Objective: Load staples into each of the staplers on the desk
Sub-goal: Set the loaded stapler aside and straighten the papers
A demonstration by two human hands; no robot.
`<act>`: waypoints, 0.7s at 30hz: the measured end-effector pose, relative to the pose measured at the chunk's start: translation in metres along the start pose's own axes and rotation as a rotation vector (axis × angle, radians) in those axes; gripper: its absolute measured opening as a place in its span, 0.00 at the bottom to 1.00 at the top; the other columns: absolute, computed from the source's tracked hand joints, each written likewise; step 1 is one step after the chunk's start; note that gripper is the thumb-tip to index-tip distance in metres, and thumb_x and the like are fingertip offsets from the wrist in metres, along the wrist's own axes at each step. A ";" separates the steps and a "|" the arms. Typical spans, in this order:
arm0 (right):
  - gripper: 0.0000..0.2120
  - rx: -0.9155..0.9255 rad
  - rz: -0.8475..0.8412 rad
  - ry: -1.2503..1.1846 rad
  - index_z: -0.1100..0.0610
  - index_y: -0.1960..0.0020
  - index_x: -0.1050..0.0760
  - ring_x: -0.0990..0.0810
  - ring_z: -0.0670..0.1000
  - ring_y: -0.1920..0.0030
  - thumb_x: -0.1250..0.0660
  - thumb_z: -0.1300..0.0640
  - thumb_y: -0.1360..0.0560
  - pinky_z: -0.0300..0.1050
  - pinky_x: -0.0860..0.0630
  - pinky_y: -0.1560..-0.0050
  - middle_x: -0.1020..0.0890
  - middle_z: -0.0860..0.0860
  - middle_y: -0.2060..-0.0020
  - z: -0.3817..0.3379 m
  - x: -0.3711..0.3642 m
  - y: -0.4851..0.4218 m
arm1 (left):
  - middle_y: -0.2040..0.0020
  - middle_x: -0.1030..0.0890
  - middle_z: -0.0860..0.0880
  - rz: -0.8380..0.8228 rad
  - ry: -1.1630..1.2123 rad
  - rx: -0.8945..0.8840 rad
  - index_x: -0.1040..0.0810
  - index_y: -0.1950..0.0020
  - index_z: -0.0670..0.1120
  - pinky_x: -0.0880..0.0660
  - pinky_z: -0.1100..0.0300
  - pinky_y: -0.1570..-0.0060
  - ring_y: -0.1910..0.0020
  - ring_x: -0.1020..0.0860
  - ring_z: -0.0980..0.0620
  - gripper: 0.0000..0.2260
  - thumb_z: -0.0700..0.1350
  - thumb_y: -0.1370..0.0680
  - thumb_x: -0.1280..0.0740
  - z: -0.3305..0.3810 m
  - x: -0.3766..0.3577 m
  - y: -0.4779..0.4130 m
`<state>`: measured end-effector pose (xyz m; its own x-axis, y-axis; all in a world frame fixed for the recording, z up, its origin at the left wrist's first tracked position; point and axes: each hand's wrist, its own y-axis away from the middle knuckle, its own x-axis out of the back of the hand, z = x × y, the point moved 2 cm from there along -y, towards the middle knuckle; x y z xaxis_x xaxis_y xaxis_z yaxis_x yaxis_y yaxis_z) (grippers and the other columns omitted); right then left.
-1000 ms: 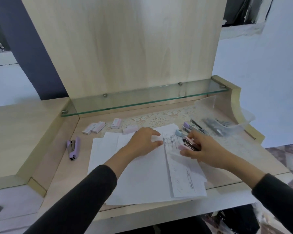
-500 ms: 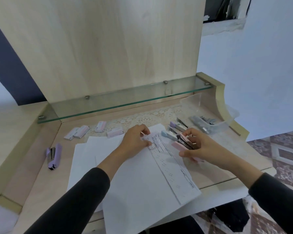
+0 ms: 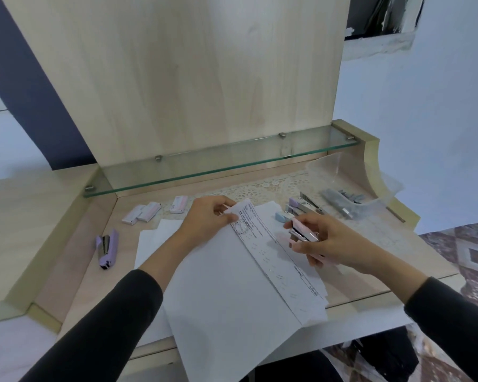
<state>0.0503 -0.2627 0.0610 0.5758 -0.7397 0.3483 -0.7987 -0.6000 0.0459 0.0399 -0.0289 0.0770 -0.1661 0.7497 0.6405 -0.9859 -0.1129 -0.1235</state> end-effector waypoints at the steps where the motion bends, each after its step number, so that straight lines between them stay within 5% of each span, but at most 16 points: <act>1: 0.13 0.011 -0.001 -0.015 0.55 0.47 0.29 0.25 0.50 0.75 0.31 0.62 0.29 0.40 0.29 0.74 0.24 0.52 0.65 -0.001 -0.001 0.000 | 0.61 0.21 0.50 0.006 -0.018 -0.019 0.23 0.59 0.55 0.28 0.66 0.64 0.63 0.25 0.55 0.09 0.39 0.28 0.30 0.002 0.004 0.002; 8: 0.10 0.061 0.055 0.007 0.47 0.44 0.30 0.26 0.52 0.73 0.38 0.51 0.25 0.42 0.32 0.75 0.18 0.55 0.61 -0.020 -0.005 -0.008 | 0.63 0.26 0.58 0.026 -0.172 -0.108 0.23 0.51 0.50 0.36 0.77 0.66 0.61 0.28 0.62 0.05 0.43 0.25 0.33 0.021 0.033 0.011; 11: 0.20 0.087 0.070 0.077 0.58 0.47 0.25 0.26 0.49 0.72 0.46 0.45 0.24 0.41 0.31 0.73 0.20 0.52 0.64 -0.033 -0.006 -0.010 | 0.59 0.22 0.55 0.031 -0.154 -0.132 0.21 0.50 0.52 0.33 0.67 0.62 0.62 0.26 0.61 0.07 0.43 0.26 0.32 0.030 0.042 0.012; 13: 0.23 0.130 0.067 0.118 0.63 0.48 0.24 0.27 0.46 0.73 0.45 0.44 0.24 0.36 0.30 0.73 0.20 0.54 0.63 -0.041 -0.007 -0.011 | 0.58 0.21 0.54 0.053 -0.150 -0.147 0.20 0.49 0.50 0.32 0.70 0.60 0.61 0.26 0.60 0.08 0.43 0.27 0.31 0.037 0.047 0.015; 21: 0.15 0.177 0.055 0.198 0.50 0.49 0.23 0.25 0.45 0.68 0.36 0.42 0.30 0.36 0.29 0.67 0.20 0.48 0.59 -0.062 -0.023 -0.019 | 0.55 0.22 0.54 0.109 -0.198 -0.225 0.19 0.47 0.47 0.33 0.73 0.56 0.54 0.25 0.57 0.10 0.43 0.27 0.30 0.055 0.050 0.028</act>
<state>0.0410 -0.2153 0.1102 0.4730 -0.7091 0.5230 -0.7746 -0.6175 -0.1368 0.0029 -0.0303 0.1469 -0.2926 0.5973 0.7468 -0.9367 -0.0218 -0.3495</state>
